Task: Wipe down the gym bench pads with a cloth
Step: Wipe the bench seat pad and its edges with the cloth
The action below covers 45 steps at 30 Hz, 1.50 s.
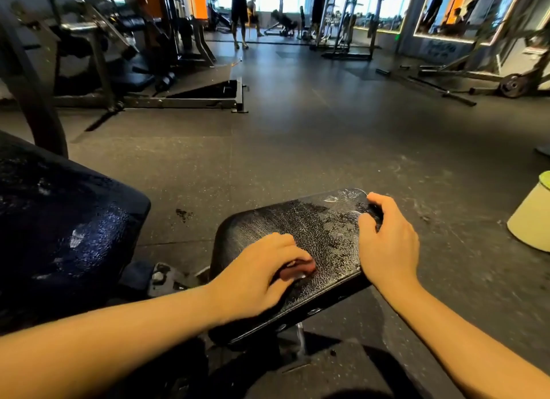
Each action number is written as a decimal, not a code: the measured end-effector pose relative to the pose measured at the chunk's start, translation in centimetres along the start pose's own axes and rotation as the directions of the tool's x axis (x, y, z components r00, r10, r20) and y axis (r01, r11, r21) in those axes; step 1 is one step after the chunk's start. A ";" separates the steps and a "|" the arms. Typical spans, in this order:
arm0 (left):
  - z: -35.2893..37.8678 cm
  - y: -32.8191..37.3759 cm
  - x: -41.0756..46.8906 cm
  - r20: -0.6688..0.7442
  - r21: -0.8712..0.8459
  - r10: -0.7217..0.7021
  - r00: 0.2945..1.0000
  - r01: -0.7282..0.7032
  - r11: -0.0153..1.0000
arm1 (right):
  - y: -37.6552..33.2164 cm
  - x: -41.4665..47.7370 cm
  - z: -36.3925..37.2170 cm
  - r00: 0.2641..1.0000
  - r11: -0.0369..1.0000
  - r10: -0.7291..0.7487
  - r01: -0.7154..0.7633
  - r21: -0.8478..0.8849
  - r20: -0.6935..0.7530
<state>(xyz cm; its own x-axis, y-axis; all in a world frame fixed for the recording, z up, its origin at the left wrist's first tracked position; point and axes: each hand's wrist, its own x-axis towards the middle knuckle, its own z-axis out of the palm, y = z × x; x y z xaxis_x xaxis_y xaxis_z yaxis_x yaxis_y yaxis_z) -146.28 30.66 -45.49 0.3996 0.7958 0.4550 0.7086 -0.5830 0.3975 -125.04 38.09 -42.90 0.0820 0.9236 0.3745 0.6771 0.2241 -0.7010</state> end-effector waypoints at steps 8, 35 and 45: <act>0.8 -3.2 5.0 -0.224 0.106 -0.323 0.920 0.352 0.930 | -0.3 -0.3 -0.2 1.000 1.000 -0.008 0.008 0.017 -0.002; -0.5 -6.4 7.4 -0.205 0.066 -0.404 0.892 0.424 0.903 | 0.3 -0.1 -0.1 0.998 0.998 -0.062 0.062 0.034 0.004; -0.4 -4.7 2.8 -0.148 0.064 -0.206 0.967 0.217 0.974 | 0.6 0.1 0.2 0.997 0.996 -0.075 0.076 0.041 -0.024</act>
<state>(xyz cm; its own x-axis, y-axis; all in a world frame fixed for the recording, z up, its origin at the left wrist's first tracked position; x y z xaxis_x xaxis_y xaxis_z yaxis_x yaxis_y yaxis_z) -148.72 35.60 -45.78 0.1549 0.8656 0.4762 0.8143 -0.3847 0.4346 -124.77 38.44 -43.45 0.0481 0.8966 0.4403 0.6507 0.3063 -0.6948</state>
